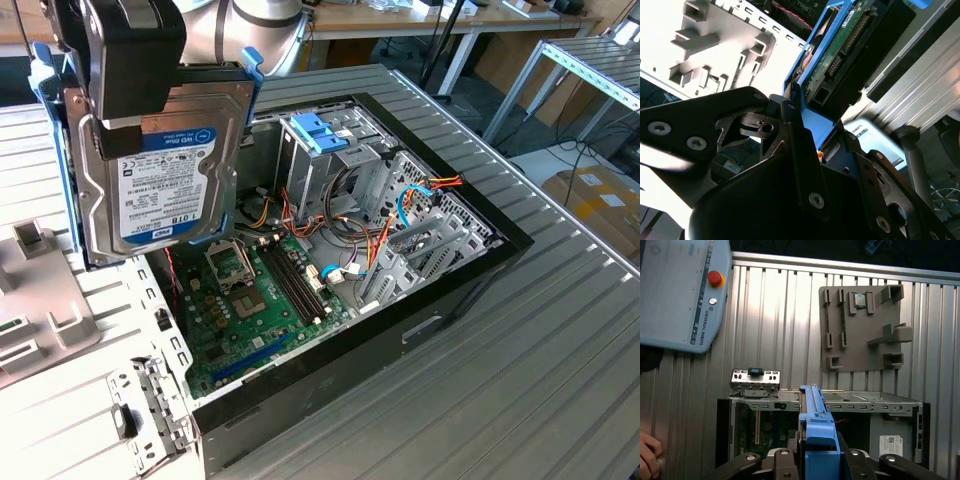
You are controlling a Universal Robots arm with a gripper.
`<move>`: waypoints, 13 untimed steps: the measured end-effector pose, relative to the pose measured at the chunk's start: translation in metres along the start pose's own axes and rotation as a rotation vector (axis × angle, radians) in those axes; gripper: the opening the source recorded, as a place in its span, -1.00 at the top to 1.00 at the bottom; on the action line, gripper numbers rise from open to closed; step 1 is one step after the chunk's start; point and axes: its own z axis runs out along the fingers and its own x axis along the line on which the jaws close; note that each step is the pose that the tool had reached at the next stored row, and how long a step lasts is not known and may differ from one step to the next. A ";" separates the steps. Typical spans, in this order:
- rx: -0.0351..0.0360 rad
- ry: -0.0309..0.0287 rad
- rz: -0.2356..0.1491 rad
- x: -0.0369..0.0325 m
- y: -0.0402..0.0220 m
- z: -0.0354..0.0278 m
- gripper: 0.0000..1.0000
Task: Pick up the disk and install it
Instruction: 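Pick up the disk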
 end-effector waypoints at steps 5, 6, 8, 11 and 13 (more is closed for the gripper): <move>0.0000 0.0001 0.000 0.0039 -0.0005 0.0000 0.26; -0.0001 0.0001 0.000 0.0046 -0.0005 0.0000 0.26; 0.0000 0.0000 0.000 0.0064 -0.0007 0.0001 0.26; 0.0000 0.0000 0.000 0.0109 -0.0012 0.0001 0.26; -0.0001 0.0000 0.000 0.0134 -0.0015 0.0001 0.26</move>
